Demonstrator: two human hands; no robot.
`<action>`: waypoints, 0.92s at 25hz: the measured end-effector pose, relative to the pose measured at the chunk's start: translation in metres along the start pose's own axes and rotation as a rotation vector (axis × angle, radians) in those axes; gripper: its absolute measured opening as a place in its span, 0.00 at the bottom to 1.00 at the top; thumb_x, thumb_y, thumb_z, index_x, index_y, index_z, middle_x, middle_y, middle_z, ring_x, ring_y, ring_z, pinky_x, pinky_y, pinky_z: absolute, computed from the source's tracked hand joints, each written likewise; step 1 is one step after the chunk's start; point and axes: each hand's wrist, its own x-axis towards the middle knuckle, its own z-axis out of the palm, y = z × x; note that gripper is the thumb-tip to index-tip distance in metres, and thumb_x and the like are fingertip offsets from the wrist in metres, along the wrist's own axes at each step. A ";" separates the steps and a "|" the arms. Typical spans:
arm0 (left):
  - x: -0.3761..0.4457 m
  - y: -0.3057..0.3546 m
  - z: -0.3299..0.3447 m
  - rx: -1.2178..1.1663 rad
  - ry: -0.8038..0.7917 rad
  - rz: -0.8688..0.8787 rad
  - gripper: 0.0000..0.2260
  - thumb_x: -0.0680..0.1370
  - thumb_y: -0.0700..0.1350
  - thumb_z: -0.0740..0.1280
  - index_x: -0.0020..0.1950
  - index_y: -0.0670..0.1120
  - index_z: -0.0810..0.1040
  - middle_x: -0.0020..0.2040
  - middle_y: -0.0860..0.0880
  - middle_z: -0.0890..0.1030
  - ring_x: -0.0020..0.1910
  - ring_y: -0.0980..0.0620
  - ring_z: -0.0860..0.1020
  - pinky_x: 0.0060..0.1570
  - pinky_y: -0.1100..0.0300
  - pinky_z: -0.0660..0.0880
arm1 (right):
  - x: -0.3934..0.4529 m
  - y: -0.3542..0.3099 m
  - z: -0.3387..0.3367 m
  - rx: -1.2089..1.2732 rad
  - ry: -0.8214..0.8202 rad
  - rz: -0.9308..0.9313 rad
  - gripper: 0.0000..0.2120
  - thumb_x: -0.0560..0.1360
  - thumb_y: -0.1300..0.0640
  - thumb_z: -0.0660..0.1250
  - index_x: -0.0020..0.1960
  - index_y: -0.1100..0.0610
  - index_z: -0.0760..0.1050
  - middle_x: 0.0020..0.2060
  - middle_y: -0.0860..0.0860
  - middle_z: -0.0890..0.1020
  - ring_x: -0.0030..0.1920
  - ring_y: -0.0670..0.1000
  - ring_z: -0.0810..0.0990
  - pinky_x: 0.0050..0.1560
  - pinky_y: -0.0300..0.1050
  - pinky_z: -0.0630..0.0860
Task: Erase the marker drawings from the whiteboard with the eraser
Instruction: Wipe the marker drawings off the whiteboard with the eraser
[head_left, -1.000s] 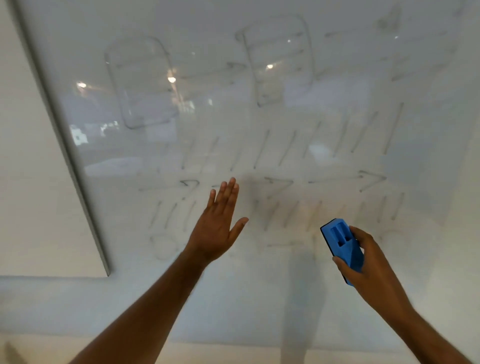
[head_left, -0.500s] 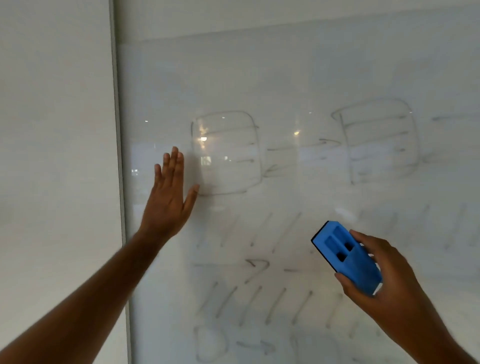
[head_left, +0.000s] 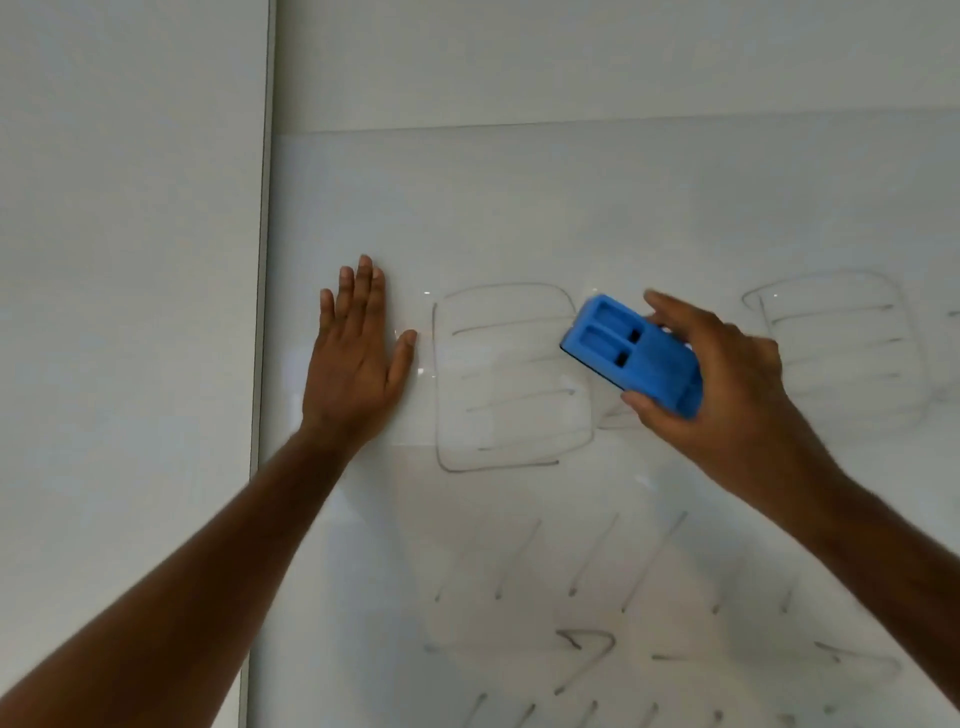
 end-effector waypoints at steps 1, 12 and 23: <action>0.000 -0.001 0.002 0.005 0.022 0.010 0.33 0.88 0.55 0.53 0.88 0.39 0.51 0.89 0.42 0.51 0.89 0.44 0.48 0.87 0.51 0.40 | 0.021 -0.004 0.005 -0.004 0.007 -0.035 0.36 0.74 0.51 0.77 0.78 0.49 0.65 0.62 0.39 0.72 0.58 0.25 0.64 0.65 0.52 0.61; -0.007 -0.005 0.004 0.014 0.072 0.011 0.32 0.88 0.55 0.51 0.89 0.42 0.52 0.90 0.45 0.51 0.89 0.48 0.48 0.87 0.55 0.40 | 0.142 -0.032 0.103 -0.340 0.077 -0.374 0.31 0.80 0.45 0.67 0.80 0.50 0.65 0.70 0.48 0.76 0.64 0.55 0.76 0.59 0.54 0.62; -0.011 -0.007 0.005 0.013 0.089 0.029 0.32 0.88 0.54 0.51 0.89 0.41 0.52 0.89 0.45 0.52 0.89 0.48 0.49 0.88 0.49 0.45 | 0.088 0.009 0.086 -0.536 0.003 -0.649 0.31 0.78 0.42 0.63 0.79 0.51 0.68 0.67 0.49 0.78 0.57 0.55 0.81 0.51 0.54 0.73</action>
